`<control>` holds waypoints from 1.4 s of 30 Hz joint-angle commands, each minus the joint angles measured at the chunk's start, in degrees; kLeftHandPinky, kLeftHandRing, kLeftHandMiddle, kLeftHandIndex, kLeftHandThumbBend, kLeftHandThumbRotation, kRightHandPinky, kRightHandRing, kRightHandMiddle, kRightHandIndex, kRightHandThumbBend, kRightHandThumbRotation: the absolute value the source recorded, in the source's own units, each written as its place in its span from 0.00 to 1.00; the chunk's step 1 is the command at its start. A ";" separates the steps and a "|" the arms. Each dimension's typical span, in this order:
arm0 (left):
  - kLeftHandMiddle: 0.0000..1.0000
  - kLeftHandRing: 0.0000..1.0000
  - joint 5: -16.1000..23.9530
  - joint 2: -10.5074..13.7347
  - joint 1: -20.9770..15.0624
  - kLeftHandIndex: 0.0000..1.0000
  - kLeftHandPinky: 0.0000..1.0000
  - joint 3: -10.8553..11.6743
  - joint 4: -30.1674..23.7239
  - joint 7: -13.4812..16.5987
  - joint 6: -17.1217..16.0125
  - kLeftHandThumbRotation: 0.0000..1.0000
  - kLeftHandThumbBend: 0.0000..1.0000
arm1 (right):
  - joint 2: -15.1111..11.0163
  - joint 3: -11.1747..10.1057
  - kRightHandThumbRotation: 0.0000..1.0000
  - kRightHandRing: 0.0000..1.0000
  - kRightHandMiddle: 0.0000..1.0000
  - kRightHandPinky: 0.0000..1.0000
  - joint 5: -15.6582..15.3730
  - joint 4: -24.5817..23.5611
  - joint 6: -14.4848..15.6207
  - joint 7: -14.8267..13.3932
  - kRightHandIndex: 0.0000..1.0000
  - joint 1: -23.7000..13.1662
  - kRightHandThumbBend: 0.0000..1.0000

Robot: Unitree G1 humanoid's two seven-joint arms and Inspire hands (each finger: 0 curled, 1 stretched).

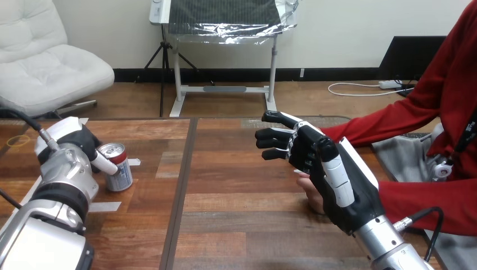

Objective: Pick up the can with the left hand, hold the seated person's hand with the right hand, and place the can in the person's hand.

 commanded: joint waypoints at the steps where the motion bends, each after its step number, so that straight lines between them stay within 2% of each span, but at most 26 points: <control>1: 0.33 0.22 -0.19 0.76 -3.17 0.68 0.15 0.35 -2.12 1.77 -0.60 0.00 0.65 | -0.52 -0.28 1.00 0.76 0.76 0.73 0.56 -1.68 -0.72 -0.08 0.83 -3.67 0.81; 9: 0.33 0.22 -0.54 0.69 -3.16 0.65 0.15 0.53 -2.09 2.11 -0.62 0.00 0.65 | -0.50 -0.29 1.00 0.76 0.76 0.72 0.52 -1.67 -0.64 -0.16 0.83 -3.65 0.81; 27: 0.36 0.25 -1.08 0.82 -3.48 0.71 0.16 0.14 -1.87 0.64 -0.47 0.00 0.65 | -0.47 -0.39 1.00 0.76 0.76 0.72 0.56 -1.54 -0.80 -0.22 0.83 -3.63 0.81; 34: 0.55 0.44 -0.63 0.84 -3.71 0.65 0.30 -0.36 -1.90 -0.04 0.04 0.00 0.71 | -0.51 -0.37 1.00 0.76 0.76 0.72 0.52 -1.47 -0.84 -0.16 0.83 -3.71 0.81; 42: 0.66 0.56 -0.51 0.99 -3.79 0.63 0.40 -0.58 -2.04 -0.67 -0.02 0.05 0.75 | -0.46 -0.34 1.00 0.76 0.76 0.72 0.39 -1.17 -1.29 -0.14 0.83 -3.89 0.80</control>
